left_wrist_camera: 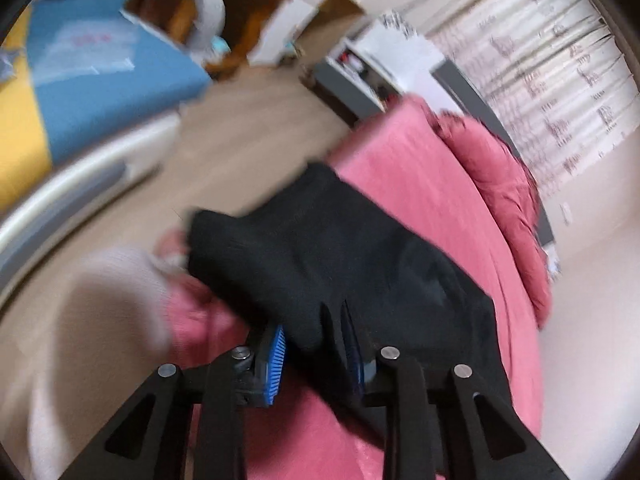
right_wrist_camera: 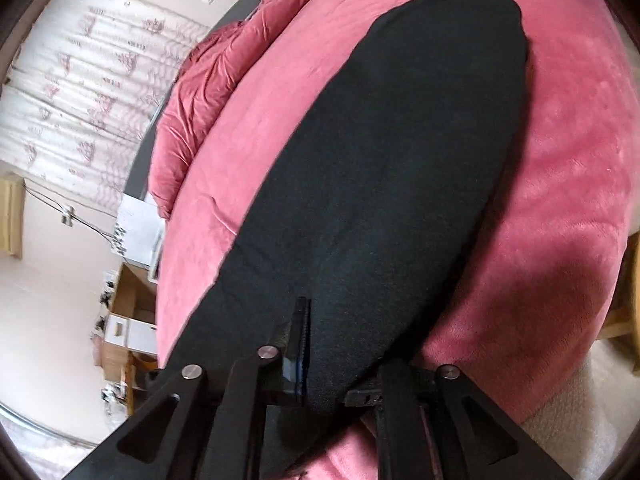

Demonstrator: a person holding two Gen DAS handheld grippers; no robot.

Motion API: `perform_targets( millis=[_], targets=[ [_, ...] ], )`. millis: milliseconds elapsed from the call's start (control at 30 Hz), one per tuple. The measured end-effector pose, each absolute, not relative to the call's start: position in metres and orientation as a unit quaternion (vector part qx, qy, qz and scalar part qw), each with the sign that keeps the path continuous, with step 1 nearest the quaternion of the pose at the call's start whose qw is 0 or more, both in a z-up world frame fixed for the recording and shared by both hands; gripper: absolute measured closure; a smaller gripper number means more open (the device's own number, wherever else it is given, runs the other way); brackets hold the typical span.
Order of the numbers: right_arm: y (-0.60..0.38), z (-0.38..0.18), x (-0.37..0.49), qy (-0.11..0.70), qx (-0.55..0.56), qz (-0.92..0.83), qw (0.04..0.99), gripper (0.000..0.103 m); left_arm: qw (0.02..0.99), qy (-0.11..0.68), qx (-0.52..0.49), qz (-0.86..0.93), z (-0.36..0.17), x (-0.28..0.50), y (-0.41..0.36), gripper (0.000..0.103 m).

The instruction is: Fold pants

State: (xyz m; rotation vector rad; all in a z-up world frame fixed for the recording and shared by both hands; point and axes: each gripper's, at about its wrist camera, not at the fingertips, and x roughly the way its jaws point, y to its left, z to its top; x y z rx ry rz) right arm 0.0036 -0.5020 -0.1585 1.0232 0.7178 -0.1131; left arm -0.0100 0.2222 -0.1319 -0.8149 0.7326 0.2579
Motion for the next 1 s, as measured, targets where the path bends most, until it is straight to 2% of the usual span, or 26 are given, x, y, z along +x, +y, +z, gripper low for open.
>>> perform_targets(
  millis=[33,100,267,400,433,500,600,700,833,900,1000],
  targets=[
    [-0.507,-0.155,-0.001,0.320,0.484,-0.049,0.813,0.079,0.851,0.330,-0.385,0.133,-0.124,-0.018,0.223,0.076],
    [-0.512,-0.147,0.003,0.292,0.494,-0.050,0.817,0.061,0.863,0.306,-0.377,0.140,-0.109,-0.022,0.221,0.076],
    [-0.563,-0.138,0.001,0.251,0.512,-0.084,0.818,0.060,0.895,0.305,-0.315,0.084,-0.086,0.008,0.187,0.075],
    [-0.602,-0.141,0.009,0.253,0.532,-0.107,0.801,0.060,0.896,0.363,-0.257,0.006,-0.096,0.056,0.132,0.075],
    [-0.608,-0.142,0.013,0.261,0.531,-0.113,0.798,0.062,0.893,0.378,-0.245,-0.009,-0.100,0.066,0.118,0.075],
    [-0.618,-0.144,0.019,0.285,0.524,-0.126,0.793,0.085,0.885,0.409,-0.216,-0.056,-0.111,0.091,0.085,0.075],
    [-0.626,-0.137,0.032,0.326,0.506,-0.125,0.789,0.094,0.880,0.434,-0.181,-0.068,-0.127,0.121,0.053,0.075],
    [-0.627,-0.104,0.037,0.312,0.478,-0.101,0.815,0.095,0.883,0.440,-0.156,-0.054,-0.137,0.143,0.038,0.075],
    [-0.633,-0.065,0.022,0.224,0.458,-0.070,0.857,0.095,0.885,0.441,-0.145,-0.019,-0.153,0.159,0.040,0.075],
    [-0.637,-0.074,0.021,0.240,0.438,-0.094,0.861,0.095,0.893,0.428,-0.139,-0.021,-0.159,0.158,0.042,0.075],
    [-0.646,-0.114,0.016,0.288,0.478,-0.130,0.820,0.095,0.908,0.404,-0.108,-0.026,-0.162,0.149,0.037,0.074]
  ],
)
